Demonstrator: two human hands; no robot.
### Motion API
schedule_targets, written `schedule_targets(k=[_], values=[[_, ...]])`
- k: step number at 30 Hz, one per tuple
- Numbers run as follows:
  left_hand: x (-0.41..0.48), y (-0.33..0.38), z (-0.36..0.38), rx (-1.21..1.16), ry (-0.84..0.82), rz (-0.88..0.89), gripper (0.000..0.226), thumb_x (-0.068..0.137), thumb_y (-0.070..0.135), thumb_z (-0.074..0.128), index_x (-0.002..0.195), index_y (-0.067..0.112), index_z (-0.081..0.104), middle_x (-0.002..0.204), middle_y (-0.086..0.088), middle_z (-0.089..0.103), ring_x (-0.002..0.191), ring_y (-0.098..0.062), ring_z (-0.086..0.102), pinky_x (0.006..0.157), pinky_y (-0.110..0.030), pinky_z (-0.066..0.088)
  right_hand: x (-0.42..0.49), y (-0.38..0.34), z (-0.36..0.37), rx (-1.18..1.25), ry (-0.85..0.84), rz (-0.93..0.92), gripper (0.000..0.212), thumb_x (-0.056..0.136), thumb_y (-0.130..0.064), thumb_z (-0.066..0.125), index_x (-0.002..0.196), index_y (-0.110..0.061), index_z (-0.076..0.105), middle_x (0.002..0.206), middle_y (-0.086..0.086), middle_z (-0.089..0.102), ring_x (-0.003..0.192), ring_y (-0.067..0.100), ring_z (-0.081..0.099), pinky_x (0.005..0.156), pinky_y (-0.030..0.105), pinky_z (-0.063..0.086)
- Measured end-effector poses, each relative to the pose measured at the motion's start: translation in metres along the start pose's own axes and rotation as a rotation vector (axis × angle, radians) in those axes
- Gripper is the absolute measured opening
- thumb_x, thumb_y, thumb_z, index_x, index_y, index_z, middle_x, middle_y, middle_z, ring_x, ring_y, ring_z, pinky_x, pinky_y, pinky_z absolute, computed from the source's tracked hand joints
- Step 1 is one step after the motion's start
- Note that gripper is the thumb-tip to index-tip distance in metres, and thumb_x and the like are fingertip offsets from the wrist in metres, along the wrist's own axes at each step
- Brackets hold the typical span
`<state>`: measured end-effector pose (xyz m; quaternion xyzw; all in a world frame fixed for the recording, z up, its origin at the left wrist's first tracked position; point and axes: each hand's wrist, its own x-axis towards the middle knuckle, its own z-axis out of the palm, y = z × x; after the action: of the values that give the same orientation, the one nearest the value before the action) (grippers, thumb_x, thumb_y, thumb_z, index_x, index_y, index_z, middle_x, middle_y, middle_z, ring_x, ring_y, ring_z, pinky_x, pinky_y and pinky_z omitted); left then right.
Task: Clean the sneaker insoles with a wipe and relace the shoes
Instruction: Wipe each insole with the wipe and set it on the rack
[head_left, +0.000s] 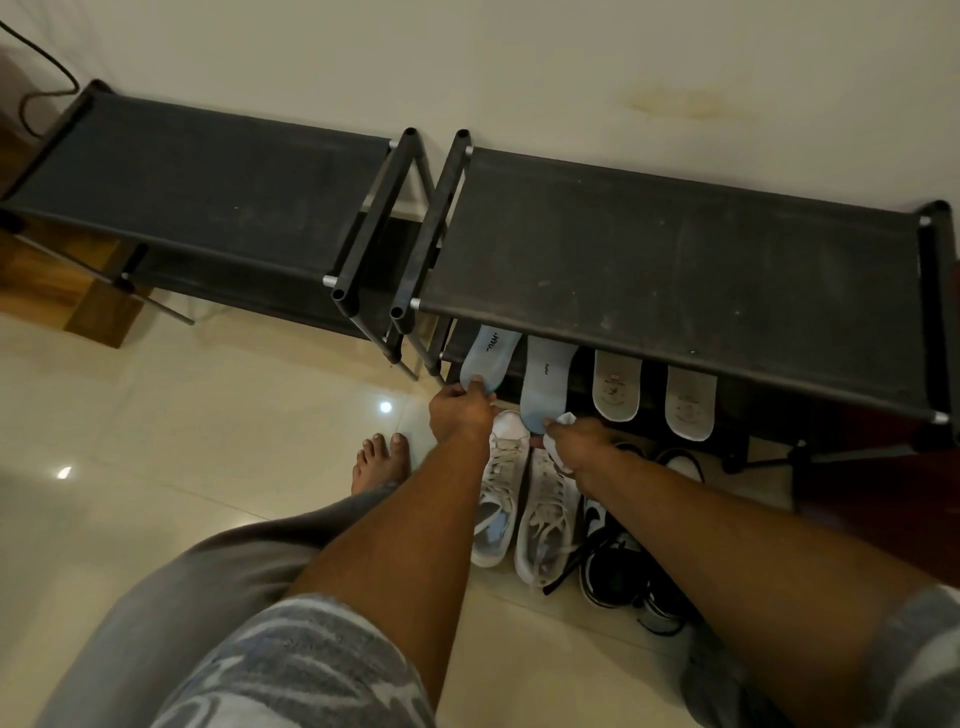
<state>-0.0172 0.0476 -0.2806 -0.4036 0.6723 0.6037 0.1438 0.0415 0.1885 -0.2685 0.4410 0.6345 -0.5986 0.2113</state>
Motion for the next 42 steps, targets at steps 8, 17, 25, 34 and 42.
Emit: schedule_targets(k=[8, 17, 25, 34, 42], values=[[-0.001, -0.013, 0.005, -0.128, 0.021, 0.007, 0.010, 0.100, 0.030, 0.075, 0.096, 0.024, 0.068, 0.094, -0.002, 0.081, 0.088, -0.018, 0.080, 0.084, -0.034, 0.065, 0.002, -0.016, 0.005, 0.074, 0.004, 0.085, 0.025, 0.108, -0.015, 0.056, 0.084, -0.014, 0.050, 0.076, 0.004, 0.058, 0.054, 0.011, 0.058, 0.035, 0.013, 0.039], [0.009, -0.023, 0.012, -0.108, 0.022, 0.006, 0.023, 0.100, 0.034, 0.074, 0.115, 0.015, 0.073, 0.103, -0.003, 0.080, 0.090, -0.020, 0.079, 0.087, -0.039, 0.065, 0.009, -0.025, 0.013, 0.127, 0.072, 0.120, 0.016, 0.106, -0.023, 0.058, 0.111, -0.009, 0.053, 0.073, 0.001, 0.057, 0.086, 0.019, 0.060, 0.079, 0.029, 0.046], [0.019, -0.021, 0.011, -0.041, 0.042, 0.006, 0.024, 0.096, 0.046, 0.075, 0.107, 0.025, 0.073, 0.105, 0.001, 0.078, 0.093, -0.023, 0.078, 0.091, -0.047, 0.064, 0.013, -0.031, 0.011, 0.164, 0.084, 0.091, 0.014, 0.101, -0.022, 0.067, 0.094, -0.012, 0.060, 0.098, 0.009, 0.065, 0.090, 0.026, 0.064, 0.079, 0.033, 0.051], [0.021, -0.022, 0.017, -0.036, 0.000, 0.014, 0.020, 0.096, 0.045, 0.075, 0.095, 0.026, 0.072, 0.096, 0.002, 0.079, 0.086, -0.025, 0.079, 0.089, -0.048, 0.065, 0.013, -0.032, 0.011, 0.101, 0.093, 0.038, 0.020, 0.103, -0.021, 0.065, 0.111, -0.002, 0.064, 0.097, 0.013, 0.068, 0.084, 0.022, 0.063, 0.070, 0.022, 0.050], [0.017, -0.017, 0.007, -0.015, -0.014, 0.004, 0.018, 0.099, 0.043, 0.072, 0.105, 0.026, 0.067, 0.105, 0.000, 0.076, 0.091, -0.023, 0.078, 0.084, -0.042, 0.063, -0.001, -0.028, 0.003, 0.104, 0.047, 0.008, 0.011, 0.105, -0.017, 0.061, 0.108, -0.007, 0.057, 0.070, 0.002, 0.056, 0.060, 0.009, 0.054, 0.034, 0.012, 0.039]])
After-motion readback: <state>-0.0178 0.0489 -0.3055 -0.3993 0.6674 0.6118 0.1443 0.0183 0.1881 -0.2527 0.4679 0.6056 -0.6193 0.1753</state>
